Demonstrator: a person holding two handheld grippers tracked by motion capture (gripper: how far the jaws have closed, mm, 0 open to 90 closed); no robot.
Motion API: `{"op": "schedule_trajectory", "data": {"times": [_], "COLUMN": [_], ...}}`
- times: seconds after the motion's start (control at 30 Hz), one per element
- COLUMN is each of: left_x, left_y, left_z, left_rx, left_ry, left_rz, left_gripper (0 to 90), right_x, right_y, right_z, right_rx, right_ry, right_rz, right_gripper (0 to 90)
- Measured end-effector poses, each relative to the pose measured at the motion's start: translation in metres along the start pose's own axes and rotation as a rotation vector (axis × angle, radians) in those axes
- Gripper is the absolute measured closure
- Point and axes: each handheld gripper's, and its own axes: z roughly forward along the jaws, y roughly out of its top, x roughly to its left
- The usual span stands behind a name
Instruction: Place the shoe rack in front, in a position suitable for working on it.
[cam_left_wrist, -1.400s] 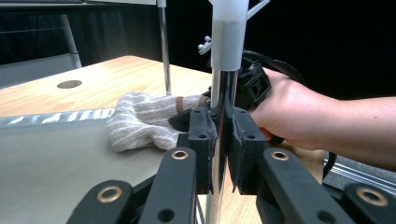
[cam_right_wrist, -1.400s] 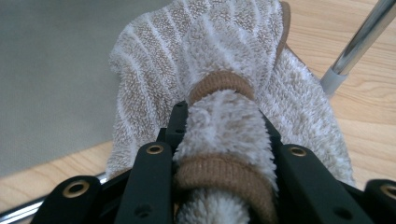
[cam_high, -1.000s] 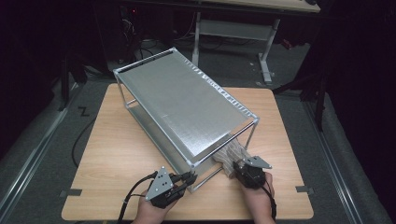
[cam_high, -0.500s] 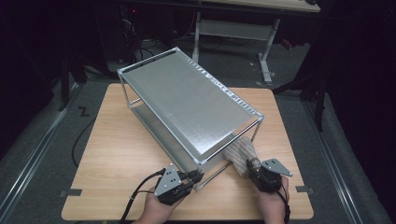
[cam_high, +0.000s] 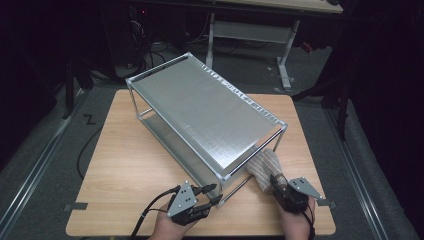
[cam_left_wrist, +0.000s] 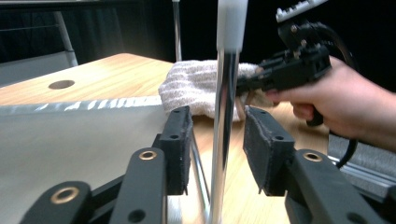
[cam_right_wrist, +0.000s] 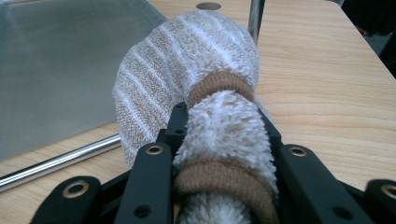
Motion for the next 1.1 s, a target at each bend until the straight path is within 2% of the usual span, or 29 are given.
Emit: {"op": "schedule_trajectory", "data": {"times": [0.13,0.23,0.3,0.37,0.47,0.8,1.0,1.1], "left_x": [0.002,0.005,0.009,0.013,0.014,0.011,0.010,0.010], "left_y": [-0.013,-0.027,-0.034,-0.036,-0.036,-0.027,-0.022,-0.021], "left_z": [-0.009,-0.013,-0.012,-0.011,-0.011,-0.020,-0.016,-0.014], "left_rx": [0.011,0.009,0.029,0.046,0.029,-0.040,-0.059,-0.058], "left_ry": [0.017,0.035,0.041,0.048,0.055,0.095,0.082,0.079], "left_rz": [0.001,-0.016,-0.037,-0.036,-0.048,-0.003,0.001,0.001], "left_gripper": [59.1,58.8,58.6,57.5,56.7,54.1,52.3,52.1], "right_x": [0.002,0.004,0.007,0.012,0.022,0.049,0.071,0.077], "right_y": [0.001,0.000,0.000,-0.001,-0.002,-0.007,-0.010,-0.012], "right_z": [0.008,0.014,0.017,0.017,0.015,0.004,-0.003,-0.005], "right_rx": [0.029,0.058,0.072,0.078,0.083,0.103,0.108,0.109], "right_ry": [0.006,0.017,0.035,0.041,0.064,0.171,0.230,0.255], "right_rz": [-0.017,-0.006,-0.013,-0.030,-0.050,-0.102,-0.141,-0.146], "right_gripper": [67.7,67.7,67.7,67.6,67.6,67.4,67.2,67.2]}}
